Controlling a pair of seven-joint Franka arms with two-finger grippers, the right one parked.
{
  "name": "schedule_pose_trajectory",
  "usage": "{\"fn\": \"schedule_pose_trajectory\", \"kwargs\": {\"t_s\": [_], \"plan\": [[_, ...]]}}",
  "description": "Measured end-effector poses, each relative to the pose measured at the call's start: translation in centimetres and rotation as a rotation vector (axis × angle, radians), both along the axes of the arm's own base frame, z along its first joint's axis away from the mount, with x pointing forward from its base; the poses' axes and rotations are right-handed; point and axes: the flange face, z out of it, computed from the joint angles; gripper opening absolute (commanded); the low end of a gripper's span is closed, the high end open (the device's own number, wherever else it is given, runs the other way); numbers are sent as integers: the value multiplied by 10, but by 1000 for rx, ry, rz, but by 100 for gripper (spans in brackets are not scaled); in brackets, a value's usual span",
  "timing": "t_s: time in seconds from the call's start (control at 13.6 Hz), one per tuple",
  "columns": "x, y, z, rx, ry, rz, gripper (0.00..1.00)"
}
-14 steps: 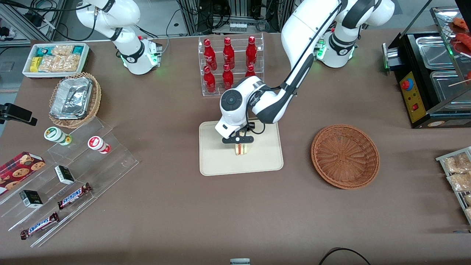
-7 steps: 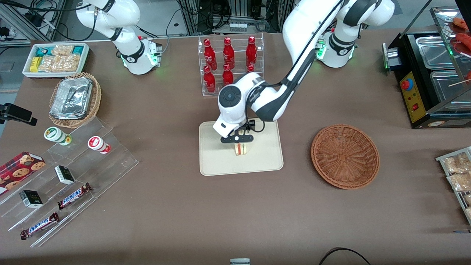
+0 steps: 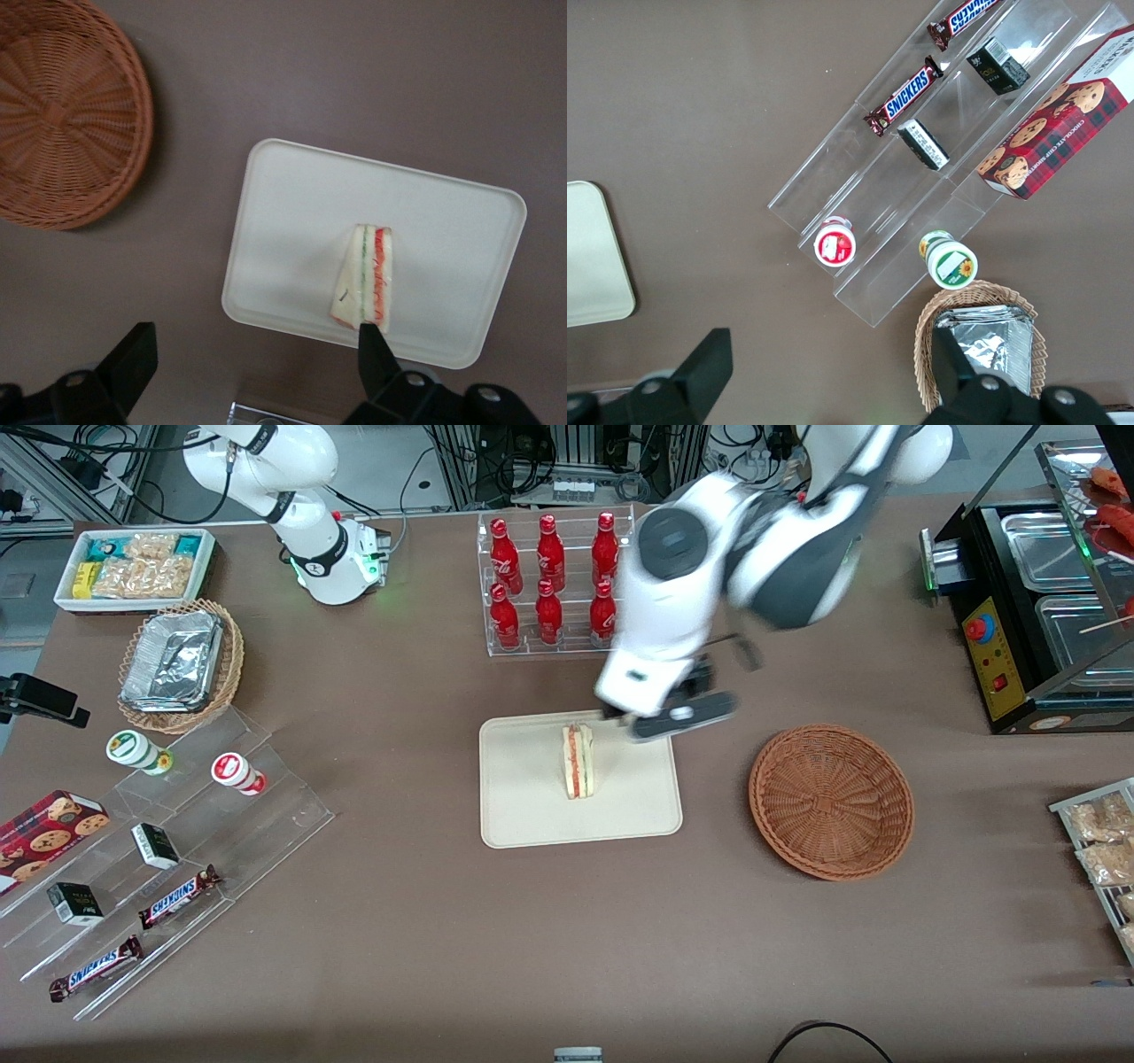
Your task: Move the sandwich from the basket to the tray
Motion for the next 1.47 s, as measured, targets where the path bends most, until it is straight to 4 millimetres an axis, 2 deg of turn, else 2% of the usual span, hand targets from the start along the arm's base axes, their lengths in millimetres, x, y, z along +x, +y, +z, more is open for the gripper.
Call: {"fn": "schedule_pose_trajectory", "kwargs": {"t_s": [0.22, 0.44, 0.74, 0.88, 1.03, 1.11, 1.25, 1.47], "plan": [[9, 92, 60, 12, 26, -21, 100], [8, 172, 98, 9, 56, -109, 100], [4, 278, 118, -7, 70, -239, 100], [-6, 322, 126, -26, 80, -294, 100], [-13, 347, 132, -34, 74, -323, 100], [-13, 353, 132, -35, 70, -323, 100], [-4, 351, 128, -37, 49, -327, 100], [12, 331, 123, -37, 46, -363, 100]]}}
